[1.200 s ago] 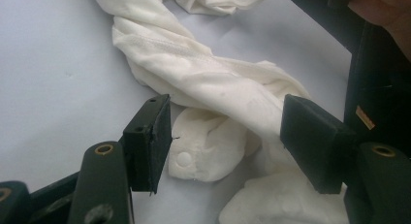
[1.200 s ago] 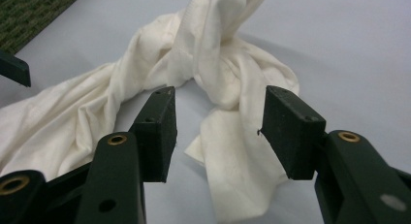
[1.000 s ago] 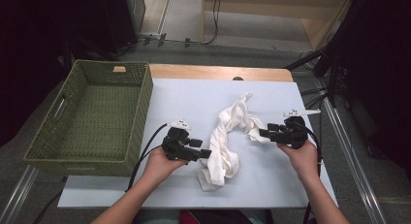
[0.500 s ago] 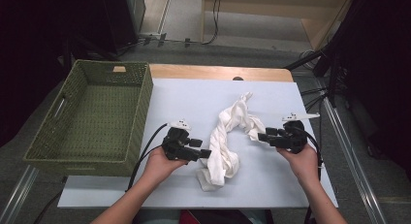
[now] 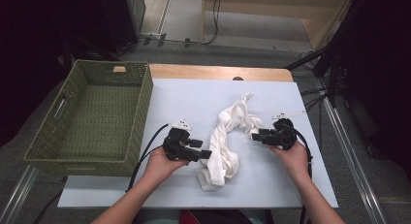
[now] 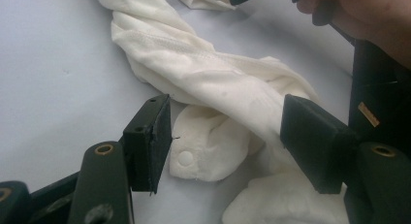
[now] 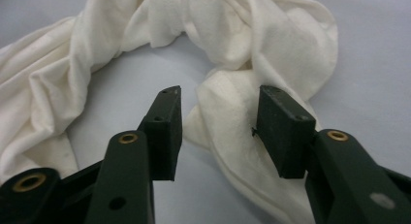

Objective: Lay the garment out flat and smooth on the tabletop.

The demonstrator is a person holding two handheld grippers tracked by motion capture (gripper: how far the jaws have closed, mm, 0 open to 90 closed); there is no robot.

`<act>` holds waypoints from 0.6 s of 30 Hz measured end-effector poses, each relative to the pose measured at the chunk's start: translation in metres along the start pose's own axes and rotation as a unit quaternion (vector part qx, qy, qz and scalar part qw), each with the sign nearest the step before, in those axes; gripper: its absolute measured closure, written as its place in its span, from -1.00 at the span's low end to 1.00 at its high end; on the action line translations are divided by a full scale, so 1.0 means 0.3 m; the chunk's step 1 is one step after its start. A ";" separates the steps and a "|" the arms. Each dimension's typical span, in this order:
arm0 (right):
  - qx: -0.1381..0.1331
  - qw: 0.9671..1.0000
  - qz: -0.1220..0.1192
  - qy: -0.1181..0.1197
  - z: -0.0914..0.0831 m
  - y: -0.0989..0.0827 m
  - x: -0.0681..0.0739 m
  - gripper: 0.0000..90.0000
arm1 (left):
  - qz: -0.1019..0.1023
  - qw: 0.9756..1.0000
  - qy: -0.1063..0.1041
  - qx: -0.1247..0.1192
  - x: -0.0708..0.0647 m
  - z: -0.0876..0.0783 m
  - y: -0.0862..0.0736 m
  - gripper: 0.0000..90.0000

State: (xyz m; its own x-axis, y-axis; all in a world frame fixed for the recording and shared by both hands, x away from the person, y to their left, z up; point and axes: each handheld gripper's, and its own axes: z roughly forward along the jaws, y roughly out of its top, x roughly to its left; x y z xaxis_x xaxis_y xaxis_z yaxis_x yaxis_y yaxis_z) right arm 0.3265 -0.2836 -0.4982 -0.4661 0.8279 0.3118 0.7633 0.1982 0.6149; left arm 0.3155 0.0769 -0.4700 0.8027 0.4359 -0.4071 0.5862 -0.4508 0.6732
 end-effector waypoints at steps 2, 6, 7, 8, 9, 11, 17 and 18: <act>0.006 1.000 0.003 -0.004 0.009 0.004 -0.010 0.38 | 0.000 1.000 0.000 0.000 -0.001 0.001 0.000 -0.20; 0.012 1.000 0.005 -0.014 0.008 0.016 -0.026 0.81 | 0.002 1.000 0.000 0.002 0.000 0.003 -0.001 -0.20; 0.014 1.000 0.009 -0.014 0.004 0.021 -0.028 0.84 | 0.001 1.000 0.000 0.002 0.000 0.003 -0.001 -0.20; 0.013 1.000 0.009 -0.013 -0.001 0.024 -0.031 0.85 | 0.002 1.000 0.001 0.002 0.000 0.002 -0.001 -0.20; 0.011 1.000 0.008 -0.017 -0.009 0.028 -0.032 0.85 | 0.001 1.000 0.000 0.002 0.000 0.001 -0.001 -0.20; 0.000 1.000 0.008 -0.020 -0.032 0.033 -0.038 0.85 | 0.001 1.000 0.001 0.001 0.000 0.000 -0.002 -0.20; -0.026 0.999 0.020 -0.027 -0.102 0.030 -0.074 0.85 | 0.001 1.000 0.001 0.000 0.000 -0.002 -0.001 -0.20; -0.028 0.999 0.023 -0.027 -0.108 0.028 -0.082 0.85 | 0.000 1.000 0.001 0.000 0.000 -0.002 -0.001 -0.20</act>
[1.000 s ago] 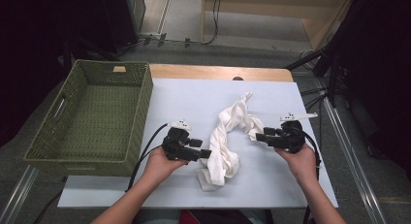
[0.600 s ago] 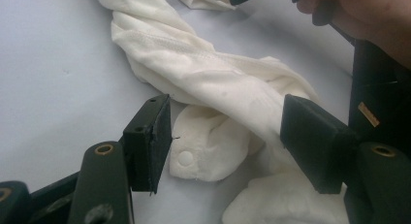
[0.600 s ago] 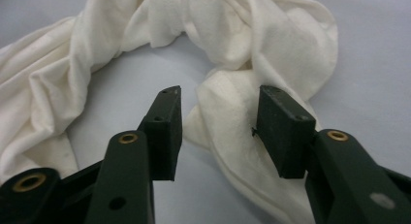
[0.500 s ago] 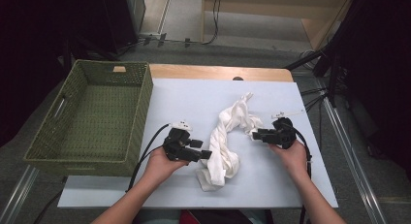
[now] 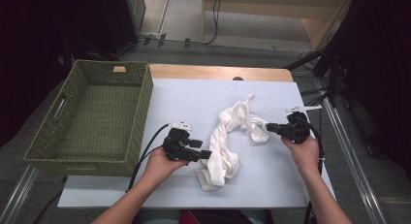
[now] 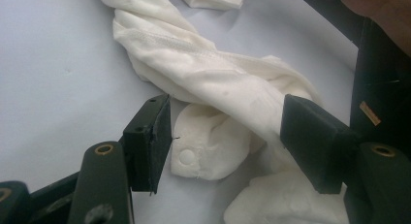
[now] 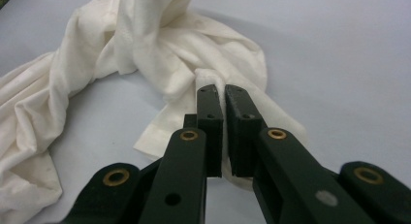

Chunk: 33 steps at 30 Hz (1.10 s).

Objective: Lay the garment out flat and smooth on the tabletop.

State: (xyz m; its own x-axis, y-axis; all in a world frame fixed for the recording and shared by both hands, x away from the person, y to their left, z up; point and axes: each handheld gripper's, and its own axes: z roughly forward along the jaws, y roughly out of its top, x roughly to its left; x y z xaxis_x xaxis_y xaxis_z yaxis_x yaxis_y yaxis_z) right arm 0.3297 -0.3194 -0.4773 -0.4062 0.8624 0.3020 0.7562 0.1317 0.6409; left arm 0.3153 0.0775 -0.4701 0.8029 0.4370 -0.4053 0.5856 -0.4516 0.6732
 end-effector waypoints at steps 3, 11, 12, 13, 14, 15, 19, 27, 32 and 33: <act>-0.004 1.000 0.008 -0.004 -0.013 -0.005 -0.024 0.85 | 0.000 1.000 0.000 0.000 0.000 -0.001 0.000 -0.20; -0.003 1.000 0.018 -0.005 -0.014 -0.020 -0.068 0.76 | 0.000 1.000 -0.001 0.000 0.000 0.000 0.000 -0.20; -0.006 1.000 0.016 -0.005 -0.017 -0.019 -0.065 0.71 | 0.001 1.000 0.000 0.000 0.000 -0.001 0.001 -0.20; -0.008 1.000 0.016 -0.005 -0.020 -0.019 -0.062 0.65 | 0.001 1.000 0.000 0.000 0.001 -0.002 0.001 -0.20; -0.013 1.000 0.016 -0.003 -0.024 -0.019 -0.058 0.57 | 0.001 1.000 0.000 -0.001 0.001 -0.002 0.001 -0.20; -0.015 1.000 0.015 -0.001 -0.028 -0.019 -0.054 0.52 | 0.000 1.000 0.000 -0.001 0.001 -0.003 0.001 -0.20; -0.027 1.000 0.001 0.002 -0.049 -0.019 -0.024 0.31 | 0.000 1.000 -0.001 -0.004 0.002 -0.005 0.002 -0.20; -0.020 0.999 -0.028 0.032 -0.033 -0.029 0.045 0.19 | 0.002 1.000 -0.001 -0.004 0.000 -0.005 0.003 -0.20; -0.011 0.999 -0.033 0.040 -0.009 -0.037 0.063 0.14 | 0.002 1.000 0.001 -0.003 0.000 -0.005 0.003 -0.20; -0.009 0.999 -0.034 0.042 -0.003 -0.038 0.065 0.12 | 0.002 1.000 0.001 -0.003 0.000 -0.005 0.003 -0.20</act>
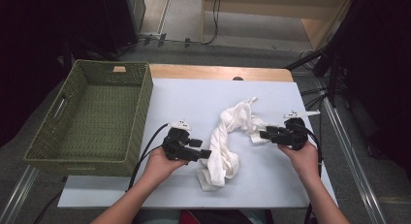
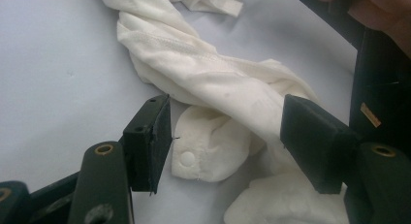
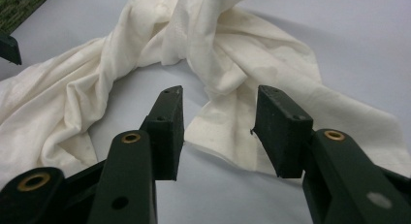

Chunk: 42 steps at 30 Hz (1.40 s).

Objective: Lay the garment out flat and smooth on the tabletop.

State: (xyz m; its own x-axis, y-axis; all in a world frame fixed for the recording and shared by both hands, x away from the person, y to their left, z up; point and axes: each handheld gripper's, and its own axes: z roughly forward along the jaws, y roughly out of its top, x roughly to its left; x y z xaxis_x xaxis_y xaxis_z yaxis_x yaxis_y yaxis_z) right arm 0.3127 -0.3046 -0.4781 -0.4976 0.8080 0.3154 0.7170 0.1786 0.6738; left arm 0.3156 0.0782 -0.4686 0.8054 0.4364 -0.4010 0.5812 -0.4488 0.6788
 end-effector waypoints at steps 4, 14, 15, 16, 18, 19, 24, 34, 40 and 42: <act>0.007 1.000 -0.010 0.003 0.028 -0.011 0.005 0.01 | -0.001 1.000 0.000 0.000 -0.002 0.003 -0.001 -0.20; 0.032 0.999 -0.025 0.007 0.087 -0.028 0.015 -0.04 | 0.001 1.000 0.001 0.002 -0.003 0.008 -0.002 -0.23; 0.034 0.999 -0.026 0.006 0.091 -0.028 0.016 -0.04 | 0.001 1.000 0.001 0.003 -0.003 0.008 -0.002 -0.23; 0.035 0.999 -0.026 0.008 0.097 -0.030 0.015 -0.04 | 0.000 1.000 0.000 0.003 -0.003 0.009 -0.002 -0.23; 0.040 0.999 -0.025 0.008 0.106 -0.032 0.012 -0.04 | 0.000 1.000 0.000 0.003 -0.003 0.009 -0.002 -0.23; 0.043 0.999 -0.022 0.008 0.111 -0.033 0.010 -0.03 | 0.001 1.000 0.000 0.003 -0.003 0.010 -0.002 -0.23; 0.054 0.998 -0.028 0.008 0.131 -0.037 0.002 0.03 | 0.001 1.000 0.003 0.005 -0.003 0.012 -0.003 -0.23; 0.049 0.997 -0.048 -0.022 0.145 -0.036 -0.002 0.75 | 0.003 1.000 0.005 0.005 -0.005 0.016 -0.005 -0.23; 0.071 0.997 -0.016 -0.015 0.148 -0.007 -0.011 0.86 | 0.003 1.000 0.007 0.004 -0.001 0.016 -0.004 -0.23; 0.058 0.998 -0.008 -0.001 0.133 0.009 -0.005 0.86 | 0.004 1.000 0.008 0.003 0.000 0.013 -0.004 -0.23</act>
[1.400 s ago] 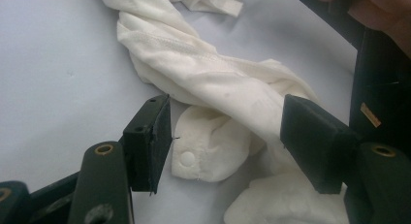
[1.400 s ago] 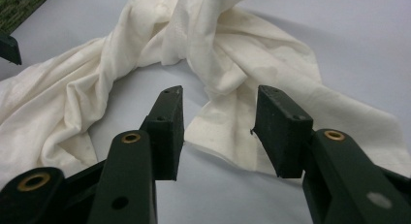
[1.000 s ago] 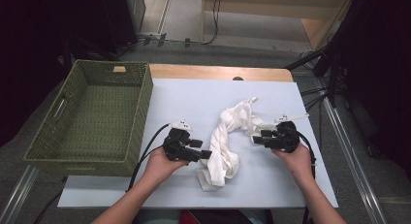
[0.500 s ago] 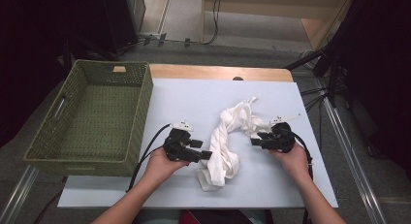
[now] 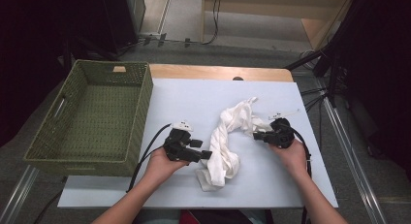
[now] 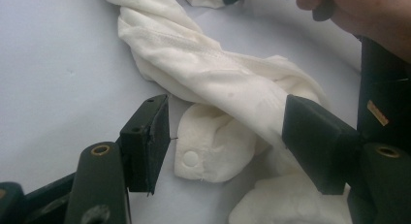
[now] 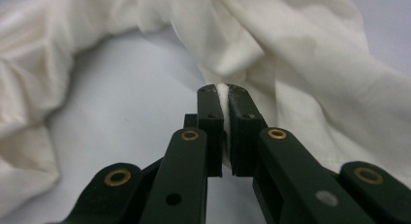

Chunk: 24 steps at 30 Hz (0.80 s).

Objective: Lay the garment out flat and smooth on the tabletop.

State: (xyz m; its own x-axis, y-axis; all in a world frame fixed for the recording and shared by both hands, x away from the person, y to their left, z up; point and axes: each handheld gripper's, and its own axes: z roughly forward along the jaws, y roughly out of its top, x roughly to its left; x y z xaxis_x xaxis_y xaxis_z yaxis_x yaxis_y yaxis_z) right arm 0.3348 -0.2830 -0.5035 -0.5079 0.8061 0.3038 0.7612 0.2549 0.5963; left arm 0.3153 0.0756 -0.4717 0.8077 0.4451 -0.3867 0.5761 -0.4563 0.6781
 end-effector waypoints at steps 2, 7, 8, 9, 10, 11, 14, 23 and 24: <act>-0.020 1.000 0.003 0.013 -0.029 0.014 0.014 0.86 | -0.001 1.000 0.001 -0.001 0.001 -0.002 0.000 -0.23; -0.056 0.998 -0.006 0.028 -0.089 0.043 0.055 0.86 | 0.000 1.000 0.000 0.001 0.000 0.001 -0.001 -0.23; -0.060 0.998 -0.010 0.030 -0.098 0.049 0.061 0.86 | 0.001 1.000 0.000 0.001 0.000 0.002 -0.001 -0.23; -0.063 0.997 -0.012 0.030 -0.106 0.056 0.069 0.86 | 0.001 1.000 0.000 0.001 0.001 0.002 -0.001 -0.23; -0.066 0.997 -0.013 0.031 -0.114 0.063 0.075 0.86 | 0.000 1.000 0.000 0.002 0.001 0.003 -0.001 -0.23; -0.070 0.997 -0.014 0.034 -0.121 0.070 0.080 0.86 | 0.000 1.000 0.000 0.002 0.001 0.003 -0.001 -0.23; -0.084 0.996 -0.020 0.039 -0.143 0.094 0.098 0.86 | -0.001 1.000 0.002 0.004 0.001 0.006 -0.002 -0.23; -0.103 0.993 -0.032 0.054 -0.149 0.161 0.145 0.86 | 0.000 1.000 0.003 0.002 0.002 0.005 -0.002 -0.23; -0.101 0.993 -0.032 0.055 -0.146 0.168 0.151 0.86 | -0.001 1.000 0.003 0.002 0.002 0.005 -0.002 -0.23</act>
State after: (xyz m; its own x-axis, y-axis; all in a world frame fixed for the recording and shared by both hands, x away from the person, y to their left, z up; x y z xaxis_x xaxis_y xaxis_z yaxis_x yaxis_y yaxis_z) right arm 0.3326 -0.2570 -0.4270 -0.6019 0.7254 0.3339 0.6356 0.1820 0.7503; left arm 0.3155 0.0750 -0.4732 0.8056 0.4503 -0.3850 0.5785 -0.4579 0.6750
